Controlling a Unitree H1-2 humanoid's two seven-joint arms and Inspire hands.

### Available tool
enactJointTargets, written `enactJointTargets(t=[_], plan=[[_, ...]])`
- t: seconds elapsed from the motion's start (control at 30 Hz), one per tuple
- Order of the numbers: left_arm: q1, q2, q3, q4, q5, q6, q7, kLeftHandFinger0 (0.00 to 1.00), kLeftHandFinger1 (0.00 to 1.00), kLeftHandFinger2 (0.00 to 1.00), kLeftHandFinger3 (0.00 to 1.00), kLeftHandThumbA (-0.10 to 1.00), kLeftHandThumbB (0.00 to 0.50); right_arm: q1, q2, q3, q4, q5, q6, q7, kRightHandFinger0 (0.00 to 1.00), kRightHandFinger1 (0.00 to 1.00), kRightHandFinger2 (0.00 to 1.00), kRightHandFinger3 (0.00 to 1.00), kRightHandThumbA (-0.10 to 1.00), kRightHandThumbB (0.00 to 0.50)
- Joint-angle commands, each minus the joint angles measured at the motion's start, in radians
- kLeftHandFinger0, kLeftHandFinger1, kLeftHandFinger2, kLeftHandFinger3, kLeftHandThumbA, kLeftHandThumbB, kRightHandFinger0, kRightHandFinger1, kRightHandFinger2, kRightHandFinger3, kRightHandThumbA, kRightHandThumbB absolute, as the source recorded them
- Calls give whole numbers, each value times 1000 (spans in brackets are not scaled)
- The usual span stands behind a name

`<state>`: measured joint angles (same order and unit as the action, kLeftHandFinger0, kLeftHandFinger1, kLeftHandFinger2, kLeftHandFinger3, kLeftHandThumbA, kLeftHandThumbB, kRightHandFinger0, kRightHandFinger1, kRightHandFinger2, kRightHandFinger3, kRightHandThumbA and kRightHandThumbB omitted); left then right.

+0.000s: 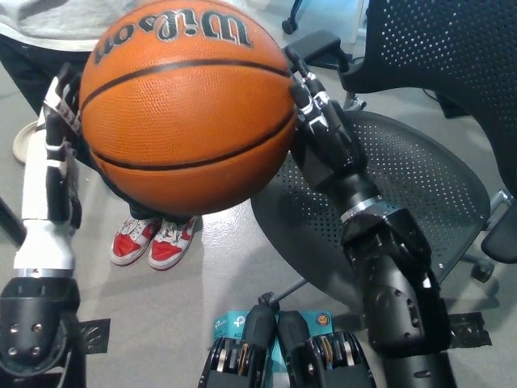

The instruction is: The robot grabs the basketball from a person using both hands and then drops it on the black chair in the front

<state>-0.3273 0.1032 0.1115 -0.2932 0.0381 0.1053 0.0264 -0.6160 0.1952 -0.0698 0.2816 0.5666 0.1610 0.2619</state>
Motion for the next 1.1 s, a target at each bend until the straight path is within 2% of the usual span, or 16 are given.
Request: enactJointTargets(t=[0.0, 0.1, 0.27, 0.3, 0.33, 0.37, 0.43, 0.47, 0.5, 0.57, 0.7, 0.73, 0.8, 0.97, 1.0, 1.07], plan=[[-38, -35, -75, -7, 37, 25, -17, 1000, 1000, 1000, 1000, 1000, 166, -29, 83, 47, 9, 20, 1, 53, 1000, 1000, 1000, 1000, 1000, 482], [-37, -51, -104, -11, 66, 19, -12, 1000, 1000, 1000, 1000, 1000, 157, -14, 123, 59, 26, 21, -15, 59, 1000, 1000, 1000, 1000, 1000, 468], [-41, -59, -122, -11, 63, 30, 0, 1000, 1000, 1000, 1000, 1000, 164, -10, 137, 76, 43, -6, -54, 66, 1000, 1000, 1000, 1000, 1000, 465], [-47, -65, -131, 0, 73, 21, 5, 1000, 1000, 1000, 1000, 1000, 180, -4, 147, 88, 35, -42, -78, 39, 1000, 1000, 1000, 1000, 1000, 437], [-59, -81, -149, 22, 90, 11, 14, 1000, 1000, 1000, 1000, 1000, 190, 11, 166, 115, 19, -126, -147, -11, 1000, 1000, 1000, 1000, 1000, 403], [-65, -88, -161, 32, 108, 7, 23, 1000, 1000, 1000, 1000, 1000, 188, 17, 169, 125, 14, -148, -174, -18, 1000, 1000, 1000, 1000, 1000, 385], [-66, -87, -165, 34, 110, 7, 29, 1000, 1000, 1000, 1000, 1000, 189, 18, 169, 130, 14, -152, -183, -23, 1000, 1000, 1000, 1000, 1000, 379], [-81, -105, -189, 83, 155, -38, 53, 1000, 1000, 1000, 1000, 1000, 156, 33, 180, 145, -1, -203, -255, -45, 1000, 1000, 1000, 1000, 1000, 328], [-82, -107, -193, 89, 161, -44, 58, 1000, 1000, 1000, 1000, 1000, 155, 34, 180, 149, -2, -208, -266, -50, 1000, 1000, 1000, 1000, 1000, 321], [-94, -103, -217, 117, 198, -14, 61, 1000, 1000, 1000, 1000, 1000, 217, 32, 185, 172, -1, -232, -316, -89, 1000, 1000, 1000, 1000, 1000, 304], [-95, -98, -224, 120, 201, -14, 71, 1000, 1000, 1000, 1000, 1000, 222, 32, 185, 177, 3, -236, -329, -98, 1000, 1000, 1000, 1000, 1000, 296], [-102, -84, -259, 147, 272, -29, 74, 1000, 1000, 1000, 1000, 1000, 175, 28, 181, 192, 12, -324, -372, -142, 1000, 1000, 1000, 1000, 1000, 258], [-115, -61, -281, 155, 299, -38, 59, 1000, 1000, 1000, 1000, 1000, 158, 23, 173, 192, 15, -332, -368, -159, 1000, 1000, 1000, 1000, 1000, 245], [-128, -19, -310, 152, 310, -9, 38, 1000, 1000, 1000, 1000, 1000, 169, 18, 157, 211, 29, -390, -394, -199, 1000, 1000, 1000, 1000, 1000, 226], [-138, 20, -334, 139, 329, 20, -6, 1000, 1000, 1000, 1000, 1000, 172, 24, 154, 202, 14, -327, -351, -176, 1000, 1000, 1000, 1000, 1000, 229], [-153, 46, -352, 135, 343, 44, -21, 1000, 1000, 1000, 1000, 1000, 187, 20, 148, 198, 7, -290, -343, -158, 1000, 1000, 1000, 1000, 1000, 222]])
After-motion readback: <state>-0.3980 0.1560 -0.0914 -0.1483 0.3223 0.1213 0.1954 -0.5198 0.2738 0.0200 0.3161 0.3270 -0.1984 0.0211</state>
